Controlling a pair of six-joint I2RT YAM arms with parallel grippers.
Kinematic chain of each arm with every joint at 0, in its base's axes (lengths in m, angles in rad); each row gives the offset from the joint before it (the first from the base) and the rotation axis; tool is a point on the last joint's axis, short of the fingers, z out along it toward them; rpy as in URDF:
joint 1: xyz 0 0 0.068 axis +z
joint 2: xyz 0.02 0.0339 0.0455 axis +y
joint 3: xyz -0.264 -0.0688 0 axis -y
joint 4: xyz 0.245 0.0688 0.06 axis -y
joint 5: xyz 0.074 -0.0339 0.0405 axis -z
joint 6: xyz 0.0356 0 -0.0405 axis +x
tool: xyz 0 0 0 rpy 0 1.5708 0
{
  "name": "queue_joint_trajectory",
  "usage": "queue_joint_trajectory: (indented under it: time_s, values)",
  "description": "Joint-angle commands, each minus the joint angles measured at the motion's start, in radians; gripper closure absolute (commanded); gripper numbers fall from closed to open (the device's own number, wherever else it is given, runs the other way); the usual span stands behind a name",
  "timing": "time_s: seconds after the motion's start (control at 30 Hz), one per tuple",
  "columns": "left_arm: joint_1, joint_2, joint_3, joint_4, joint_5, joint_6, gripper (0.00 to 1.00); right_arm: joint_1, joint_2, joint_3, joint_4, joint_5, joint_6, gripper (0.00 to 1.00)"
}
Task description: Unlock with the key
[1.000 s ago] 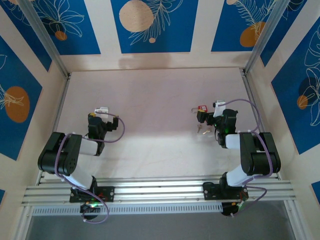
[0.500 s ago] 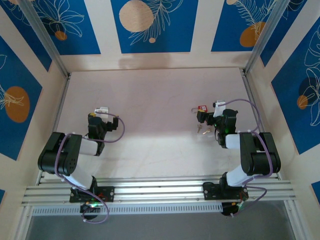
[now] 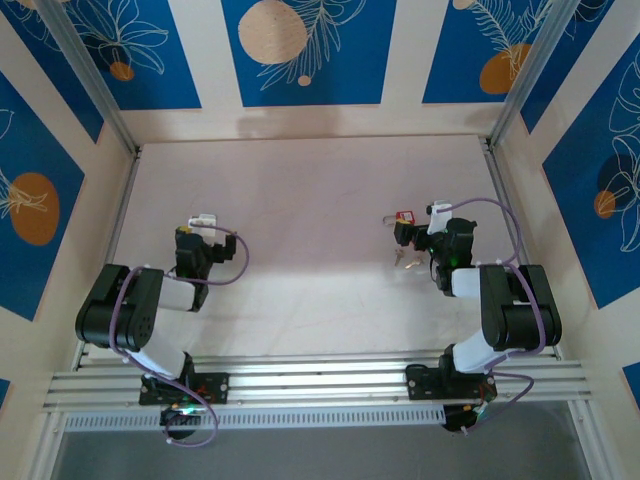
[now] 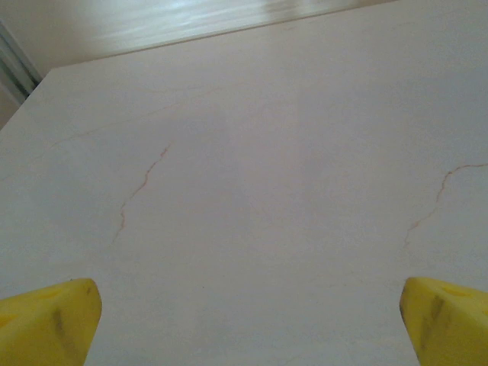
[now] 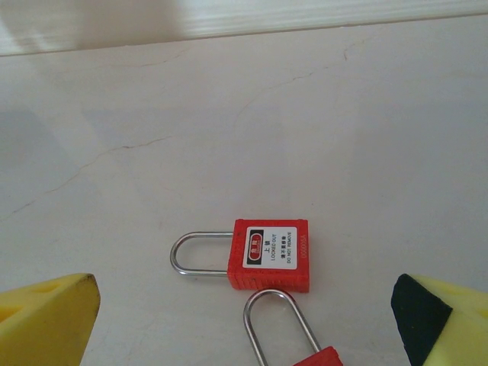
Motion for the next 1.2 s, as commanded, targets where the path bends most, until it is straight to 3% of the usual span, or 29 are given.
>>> queue_joint_trajectory:
  time_s: [0.0, 0.17, 0.2, 0.27, 0.33, 0.47, 0.57, 0.63, 0.7, 0.73, 0.8, 0.9, 1.0, 1.1, 1.17]
  values:
    - [0.021, -0.011, 0.008, 0.014, -0.063, -0.053, 0.00, -0.009, 0.001, 0.000, -0.009, -0.018, 0.004, 0.01]
    - [0.015, -0.012, 0.007, 0.019, -0.085, -0.047, 0.00, 0.002, -0.006, 0.014, -0.032, 0.034, 0.014, 0.01]
    - [0.008, -0.026, 0.013, -0.004, -0.122, -0.050, 0.00, 0.006, -0.024, 0.028, -0.073, 0.055, 0.014, 0.01]
    - [-0.002, -0.062, 0.003, -0.010, -0.091, -0.022, 0.00, 0.025, -0.081, 0.100, -0.245, 0.130, 0.017, 0.01]
    - [-0.044, -0.167, 0.039, -0.170, -0.188, 0.004, 0.00, 0.047, -0.139, 0.198, -0.424, 0.219, 0.022, 0.01]
    - [-0.059, -0.378, 0.221, -0.564, -0.143, -0.025, 0.00, 0.122, -0.260, 0.337, -0.620, 0.325, 0.007, 0.01]
    - [-0.057, -0.446, 0.365, -0.715, -0.135, -0.175, 0.00, 0.129, -0.295, 0.560, -0.997, 0.357, 0.256, 0.01]
    - [-0.057, -0.468, 0.496, -0.865, -0.132, -0.348, 0.00, 0.065, -0.269, 0.673, -1.178, 0.233, 0.346, 0.01]
    - [-0.056, -0.481, 0.588, -0.998, -0.132, -0.539, 0.00, 0.001, -0.244, 0.680, -1.205, 0.132, 0.455, 0.01]
    - [-0.056, -0.486, 0.591, -0.992, -0.115, -0.616, 0.00, -0.038, -0.230, 0.674, -1.195, 0.021, 0.469, 0.01]
    - [-0.055, -0.485, 0.492, -0.771, -0.053, -0.660, 0.00, -0.063, -0.200, 0.673, -1.190, -0.083, 0.465, 0.01]
    - [-0.043, -0.482, 0.350, -0.503, -0.010, -0.775, 0.00, -0.033, -0.139, 0.712, -1.263, -0.033, 0.424, 0.03]
    - [-0.035, -0.452, 0.415, -0.675, -0.029, -0.868, 0.00, -0.013, -0.050, 0.781, -1.370, 0.041, 0.381, 0.07]
    - [-0.035, -0.414, 0.536, -0.869, 0.004, -0.846, 0.00, 0.002, 0.047, 0.846, -1.437, 0.077, 0.342, 0.10]
    - [-0.034, -0.395, 0.572, -0.867, 0.084, -0.759, 0.00, 0.018, 0.115, 0.898, -1.478, 0.089, 0.317, 0.13]
